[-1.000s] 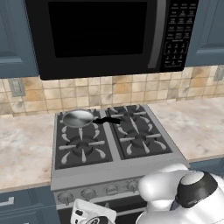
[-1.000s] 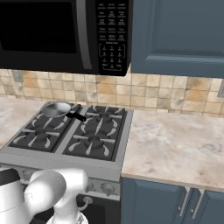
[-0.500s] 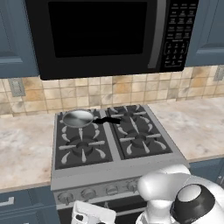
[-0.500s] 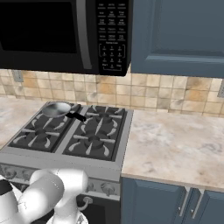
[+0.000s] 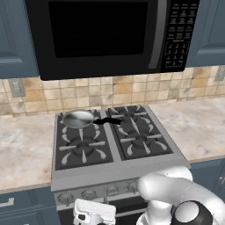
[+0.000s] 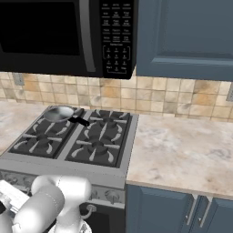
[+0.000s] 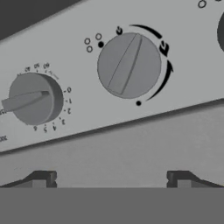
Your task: Turn off the rear left burner of the stove.
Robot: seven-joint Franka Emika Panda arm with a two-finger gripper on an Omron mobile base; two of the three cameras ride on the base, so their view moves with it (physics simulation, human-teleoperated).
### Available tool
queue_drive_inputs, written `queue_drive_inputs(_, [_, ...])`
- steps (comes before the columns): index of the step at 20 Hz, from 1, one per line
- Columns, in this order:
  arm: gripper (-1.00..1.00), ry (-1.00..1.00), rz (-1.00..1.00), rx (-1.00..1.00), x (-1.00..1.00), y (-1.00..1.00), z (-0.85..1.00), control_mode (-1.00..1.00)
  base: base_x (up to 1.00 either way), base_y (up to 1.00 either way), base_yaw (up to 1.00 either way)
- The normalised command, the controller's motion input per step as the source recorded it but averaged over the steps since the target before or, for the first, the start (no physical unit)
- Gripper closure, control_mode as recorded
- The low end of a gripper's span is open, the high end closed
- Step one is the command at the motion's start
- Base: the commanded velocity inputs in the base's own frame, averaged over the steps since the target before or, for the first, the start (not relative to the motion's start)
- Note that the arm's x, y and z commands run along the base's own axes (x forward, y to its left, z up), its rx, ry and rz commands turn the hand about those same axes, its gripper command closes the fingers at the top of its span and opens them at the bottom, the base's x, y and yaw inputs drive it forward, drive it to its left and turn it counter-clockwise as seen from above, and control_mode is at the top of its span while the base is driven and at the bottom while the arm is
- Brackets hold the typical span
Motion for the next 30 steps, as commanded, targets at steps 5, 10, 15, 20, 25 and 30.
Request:
queue_drive_inputs(5, [-1.0,-0.1,0.02,0.0,0.02,0.0,-0.1,-1.0,0.0,0.0,0.0])
queue_drive_inputs(10, [-1.0,-0.06,0.0,0.0,0.05,0.01,-0.09,-1.0,0.0,0.0,0.0])
queue_drive_inputs(15, [-1.0,-0.06,0.0,0.0,0.2,0.04,-0.06,-1.0,0.0,0.0,0.0])
queue_drive_inputs(20, [-1.0,-0.07,0.0,0.03,0.16,0.0,-0.18,-1.0,0.0,0.0,0.0])
queue_drive_inputs(25, [-1.0,-0.07,0.0,0.05,0.12,0.01,-0.27,-1.0,0.0,0.0,0.0])
queue_drive_inputs(30, [-1.0,-0.05,0.0,0.05,0.16,0.08,-0.28,-1.0,0.0,0.0,0.0])
